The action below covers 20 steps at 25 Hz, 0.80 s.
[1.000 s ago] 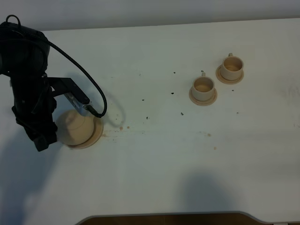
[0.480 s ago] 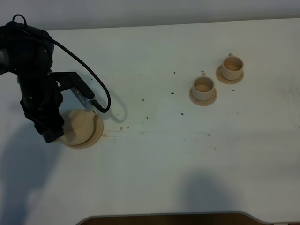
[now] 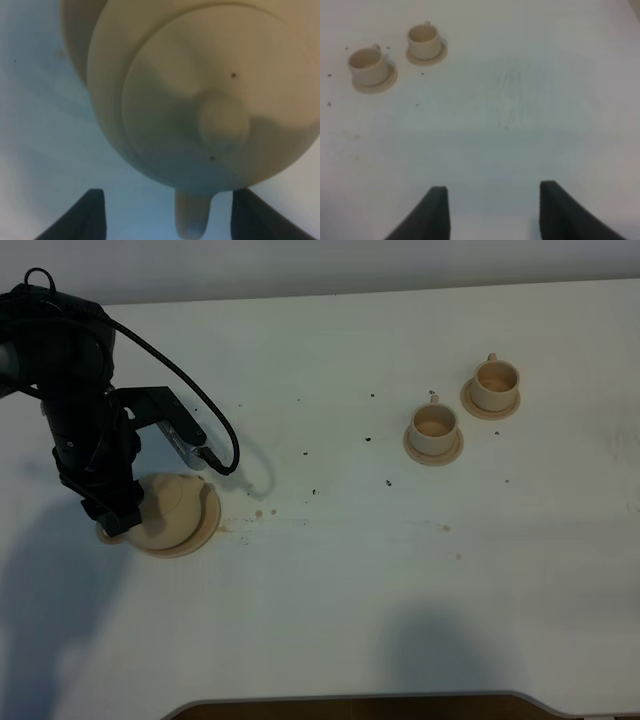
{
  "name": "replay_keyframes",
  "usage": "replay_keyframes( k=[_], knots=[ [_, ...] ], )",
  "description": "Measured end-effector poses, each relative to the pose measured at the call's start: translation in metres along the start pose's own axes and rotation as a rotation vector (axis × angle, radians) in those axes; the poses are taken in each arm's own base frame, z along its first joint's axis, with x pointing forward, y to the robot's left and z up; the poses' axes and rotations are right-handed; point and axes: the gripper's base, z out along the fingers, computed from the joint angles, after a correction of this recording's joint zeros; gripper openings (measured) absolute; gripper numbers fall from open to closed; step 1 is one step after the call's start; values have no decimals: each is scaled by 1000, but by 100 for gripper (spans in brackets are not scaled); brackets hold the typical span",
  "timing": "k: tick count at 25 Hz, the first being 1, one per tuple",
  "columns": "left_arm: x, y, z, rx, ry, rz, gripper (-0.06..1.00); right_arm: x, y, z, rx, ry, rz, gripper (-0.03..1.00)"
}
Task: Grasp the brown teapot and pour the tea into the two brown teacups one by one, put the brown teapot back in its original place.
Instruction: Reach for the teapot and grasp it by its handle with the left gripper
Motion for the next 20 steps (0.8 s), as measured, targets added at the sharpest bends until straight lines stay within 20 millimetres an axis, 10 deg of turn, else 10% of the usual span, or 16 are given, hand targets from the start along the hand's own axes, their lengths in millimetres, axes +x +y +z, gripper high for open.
replay_keyframes(
  k=[20],
  knots=[
    [-3,-4,14,83,49,23,33,0,0,0,0,0,0,44]
  ],
)
